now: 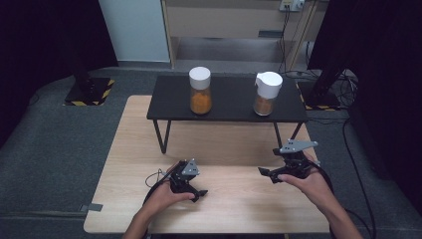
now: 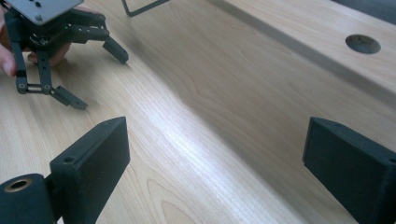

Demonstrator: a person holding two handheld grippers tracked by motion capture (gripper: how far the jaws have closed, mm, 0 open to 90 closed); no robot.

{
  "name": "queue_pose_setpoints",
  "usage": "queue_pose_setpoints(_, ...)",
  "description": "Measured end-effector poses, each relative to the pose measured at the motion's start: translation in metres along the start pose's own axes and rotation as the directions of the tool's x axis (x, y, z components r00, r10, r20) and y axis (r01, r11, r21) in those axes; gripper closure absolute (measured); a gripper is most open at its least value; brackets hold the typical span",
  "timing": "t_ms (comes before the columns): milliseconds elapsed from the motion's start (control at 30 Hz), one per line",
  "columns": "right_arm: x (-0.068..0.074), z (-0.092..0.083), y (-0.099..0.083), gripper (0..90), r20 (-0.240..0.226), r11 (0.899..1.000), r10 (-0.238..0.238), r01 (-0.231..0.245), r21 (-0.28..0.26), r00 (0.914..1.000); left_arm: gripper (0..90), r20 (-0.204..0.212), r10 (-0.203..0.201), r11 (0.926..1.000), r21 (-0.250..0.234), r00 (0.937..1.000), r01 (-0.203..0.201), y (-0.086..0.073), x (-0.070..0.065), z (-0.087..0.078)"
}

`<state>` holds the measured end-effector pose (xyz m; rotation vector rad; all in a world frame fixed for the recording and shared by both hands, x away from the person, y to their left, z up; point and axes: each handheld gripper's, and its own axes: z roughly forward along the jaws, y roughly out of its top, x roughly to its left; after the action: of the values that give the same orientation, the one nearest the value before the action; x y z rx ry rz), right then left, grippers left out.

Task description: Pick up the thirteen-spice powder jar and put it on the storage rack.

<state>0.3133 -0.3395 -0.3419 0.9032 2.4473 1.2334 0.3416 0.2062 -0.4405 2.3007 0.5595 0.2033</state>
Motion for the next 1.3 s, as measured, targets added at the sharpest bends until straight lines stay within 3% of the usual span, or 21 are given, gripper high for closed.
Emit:
queue_pose_setpoints(733,-0.004,0.017,-0.043,8.1,-0.005,0.996,0.086,-0.086,0.017,0.9963,0.0,0.000,-0.001,1.0000,-0.001,1.0000,0.001,0.000,0.000,0.000)
queue_pose_setpoints(967,-0.005,0.023,-0.059,8.1,0.013,0.994,0.109,-0.109,0.030,0.9940,0.0,0.000,-0.001,1.0000,-0.001,1.0000,0.001,0.000,0.000,0.000)
queue_pose_setpoints(1300,-0.003,0.032,-0.075,7.7,0.086,0.993,0.103,-0.108,0.053,0.9910,0.0,-0.001,-0.001,1.0000,-0.001,1.0000,0.001,0.000,0.000,0.000)
